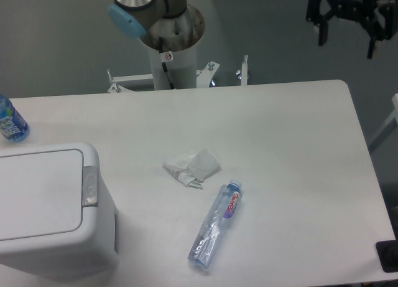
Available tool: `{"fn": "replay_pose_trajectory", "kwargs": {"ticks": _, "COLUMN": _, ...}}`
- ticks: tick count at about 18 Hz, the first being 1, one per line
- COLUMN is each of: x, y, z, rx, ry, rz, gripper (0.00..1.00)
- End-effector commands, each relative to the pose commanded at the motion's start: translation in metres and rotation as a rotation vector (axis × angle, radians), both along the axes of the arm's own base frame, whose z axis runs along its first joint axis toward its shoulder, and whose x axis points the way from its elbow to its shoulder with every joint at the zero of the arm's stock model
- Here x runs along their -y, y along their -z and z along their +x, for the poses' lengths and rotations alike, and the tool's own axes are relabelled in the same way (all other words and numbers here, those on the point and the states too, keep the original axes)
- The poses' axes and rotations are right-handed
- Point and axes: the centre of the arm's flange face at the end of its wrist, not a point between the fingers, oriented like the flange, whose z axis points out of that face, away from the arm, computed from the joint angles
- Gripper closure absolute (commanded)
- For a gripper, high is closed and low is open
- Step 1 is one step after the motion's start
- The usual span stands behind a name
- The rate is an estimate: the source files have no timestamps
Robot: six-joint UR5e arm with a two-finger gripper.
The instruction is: Open the trash can
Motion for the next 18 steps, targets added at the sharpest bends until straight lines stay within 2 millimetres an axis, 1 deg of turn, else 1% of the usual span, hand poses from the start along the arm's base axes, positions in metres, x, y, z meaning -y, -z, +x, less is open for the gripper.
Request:
{"fn": "replay_pose_trajectory", "kwargs": {"ticks": 3, "x": -0.001, "y": -0.001, "z": 0.000, "rx": -0.017, "ry": -0.004, "rz": 0.004, "gripper": 0.00}}
{"fn": "replay_pose_trajectory", "kwargs": {"ticks": 4, "x": -0.005, "y": 0.000, "z": 0.002, "rx": -0.012, "ry": -0.017, "rz": 0.015, "gripper": 0.00}}
{"fn": "replay_pose_trajectory", "kwargs": {"ticks": 5, "x": -0.015, "y": -0.002, "z": 0.007, "rx": -0.005, "ry": -0.047, "rz": 0.028, "gripper": 0.00}}
{"fn": "replay_pose_trajectory", "kwargs": {"ticks": 7, "x": -0.045, "y": 0.003, "z": 0.015, "rx": 0.038, "ry": -0.176, "rz": 0.082, "gripper": 0.00}}
{"fn": "replay_pose_trajectory", "kwargs": {"ticks": 8, "x": -0.064, "y": 0.005, "z": 0.024, "rx": 0.050, "ry": -0.240, "rz": 0.116, "gripper": 0.00}}
{"fn": "replay_pose_trajectory", "kwargs": {"ticks": 10, "x": -0.098, "y": 0.013, "z": 0.037, "rx": 0.084, "ry": -0.348, "rz": 0.173, "gripper": 0.00}}
{"fn": "replay_pose_trajectory", "kwargs": {"ticks": 11, "x": -0.114, "y": 0.022, "z": 0.042, "rx": 0.118, "ry": -0.405, "rz": 0.189, "gripper": 0.00}}
{"fn": "replay_pose_trajectory", "kwargs": {"ticks": 12, "x": -0.128, "y": 0.026, "z": 0.051, "rx": 0.148, "ry": -0.463, "rz": 0.207, "gripper": 0.00}}
{"fn": "replay_pose_trajectory", "kwargs": {"ticks": 14, "x": -0.153, "y": 0.033, "z": 0.065, "rx": 0.197, "ry": -0.539, "rz": 0.231, "gripper": 0.00}}
{"fn": "replay_pose_trajectory", "kwargs": {"ticks": 16, "x": -0.174, "y": 0.034, "z": 0.085, "rx": 0.237, "ry": -0.563, "rz": 0.250, "gripper": 0.00}}
{"fn": "replay_pose_trajectory", "kwargs": {"ticks": 18, "x": -0.191, "y": 0.041, "z": 0.097, "rx": 0.287, "ry": -0.616, "rz": 0.264, "gripper": 0.00}}
